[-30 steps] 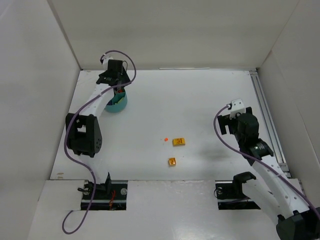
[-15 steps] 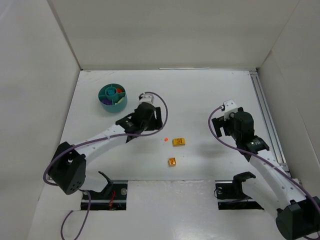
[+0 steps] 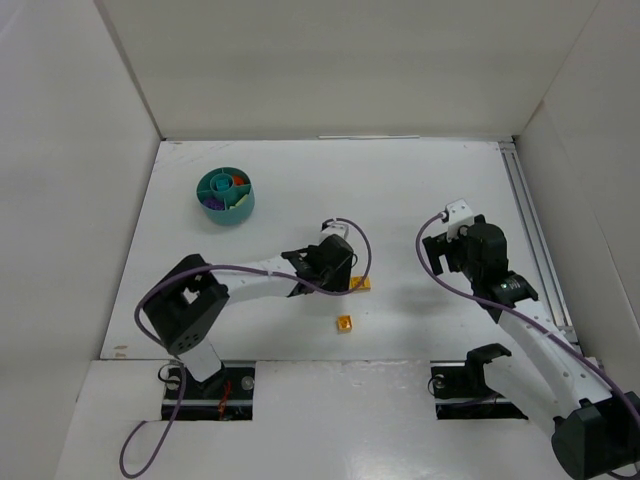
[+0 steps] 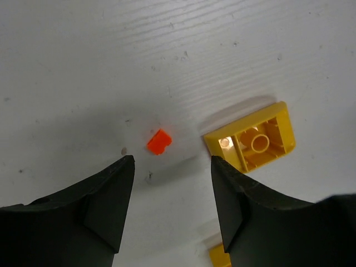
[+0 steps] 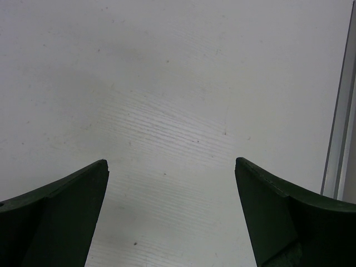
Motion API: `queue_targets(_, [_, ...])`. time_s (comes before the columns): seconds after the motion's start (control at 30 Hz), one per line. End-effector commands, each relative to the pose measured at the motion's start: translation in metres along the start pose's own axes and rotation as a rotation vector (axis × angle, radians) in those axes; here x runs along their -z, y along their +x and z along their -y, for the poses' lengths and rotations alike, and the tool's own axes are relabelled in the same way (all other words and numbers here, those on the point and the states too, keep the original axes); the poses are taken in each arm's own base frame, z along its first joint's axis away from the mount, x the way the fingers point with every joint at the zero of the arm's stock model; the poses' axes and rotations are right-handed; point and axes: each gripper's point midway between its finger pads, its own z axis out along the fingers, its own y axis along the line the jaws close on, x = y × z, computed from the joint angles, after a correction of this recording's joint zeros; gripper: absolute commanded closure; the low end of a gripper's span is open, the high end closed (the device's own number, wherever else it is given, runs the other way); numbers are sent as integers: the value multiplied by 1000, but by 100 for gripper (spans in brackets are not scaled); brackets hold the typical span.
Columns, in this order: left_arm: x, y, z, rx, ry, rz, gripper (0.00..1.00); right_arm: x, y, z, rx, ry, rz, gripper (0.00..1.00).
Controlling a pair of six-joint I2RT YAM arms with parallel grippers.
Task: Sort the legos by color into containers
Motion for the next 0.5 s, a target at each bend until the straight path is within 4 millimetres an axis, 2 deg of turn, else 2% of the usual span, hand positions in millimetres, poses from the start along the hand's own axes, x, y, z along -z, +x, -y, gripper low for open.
queue_targets(0.0, [-6,-26,9,4,-17,58,46,-1,-11,4,-19,19,51,0])
queue_targets(0.07, [-14,-19,0,-8,-64,37,48,-1,-11,4,-19,19,51,0])
queue_targets(0.2, [-17,-24,5,3,-60,42,53,-2,-6,5,-9,27,39,0])
queue_targets(0.4, [-22,-15,-2,-1,-94,15,67,-2,-6,5,-9,27,39,0])
queue_targets(0.47, [-20,-10,-1,-11,-95,4,68,-2,-6,5,-9,27,39,0])
